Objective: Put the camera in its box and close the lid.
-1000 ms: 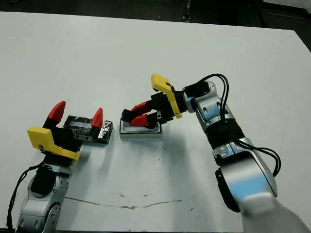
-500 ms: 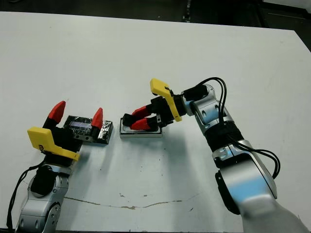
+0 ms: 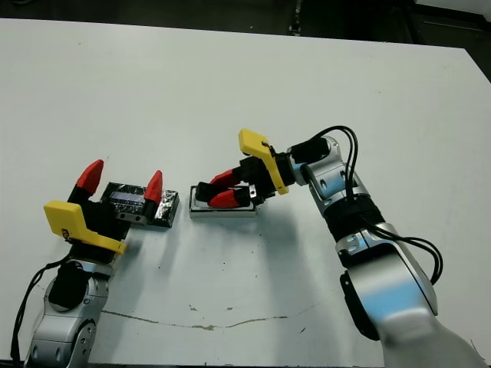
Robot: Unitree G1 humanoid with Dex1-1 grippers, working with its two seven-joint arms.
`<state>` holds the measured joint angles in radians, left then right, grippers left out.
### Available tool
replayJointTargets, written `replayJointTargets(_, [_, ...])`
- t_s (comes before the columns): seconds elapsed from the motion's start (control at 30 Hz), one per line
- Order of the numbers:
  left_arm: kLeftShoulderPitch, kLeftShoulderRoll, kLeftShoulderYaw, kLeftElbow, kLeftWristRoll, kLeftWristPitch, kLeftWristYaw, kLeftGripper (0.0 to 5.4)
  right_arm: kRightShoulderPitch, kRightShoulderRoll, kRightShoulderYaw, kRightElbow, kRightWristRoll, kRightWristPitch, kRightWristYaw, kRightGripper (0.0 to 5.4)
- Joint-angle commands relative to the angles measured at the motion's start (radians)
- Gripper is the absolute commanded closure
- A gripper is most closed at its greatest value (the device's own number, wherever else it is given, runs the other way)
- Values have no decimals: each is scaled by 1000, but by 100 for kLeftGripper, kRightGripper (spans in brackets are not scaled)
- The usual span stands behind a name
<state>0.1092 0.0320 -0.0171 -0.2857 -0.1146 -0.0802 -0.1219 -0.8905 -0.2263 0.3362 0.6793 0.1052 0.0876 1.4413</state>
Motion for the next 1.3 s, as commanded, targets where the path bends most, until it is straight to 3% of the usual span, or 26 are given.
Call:
replayJointTargets(0.03, [15, -4, 1, 6, -1, 2, 4, 0, 25, -34, 2, 11, -30, -6, -16, 372])
replayJointTargets(0.2, [16, -4, 2, 13, -4, -7, 1, 0, 27, -36, 3, 10, -32, -5, -19, 372])
replayJointTargets(0.37, [17, -3, -1, 11, 0, -5, 3, 0, 6, -43, 29, 11, -51, 48, -2, 372])
replayJointTargets(0.5, [18, -3, -3, 9, 3, -2, 5, 0, -4, -37, 28, 27, -51, -5, 18, 311])
replayJointTargets(0.9, [19, -2, -2, 10, -6, -2, -1, 0, -8, -42, 17, 39, -47, -21, 59, 137])
replayJointTargets(1.1, [18, -1, -2, 12, 1, -2, 4, 0, -4, -63, -5, 14, -42, -71, 61, 51])
replayJointTargets(1.2, [17, -2, -1, 13, 0, -3, 3, 0, -3, -73, -35, -1, -14, -67, 73, 4])
replayJointTargets(1.3, [18, -2, -1, 15, -6, -6, -1, 0, -2, -83, -74, -15, 32, -19, 89, 1])
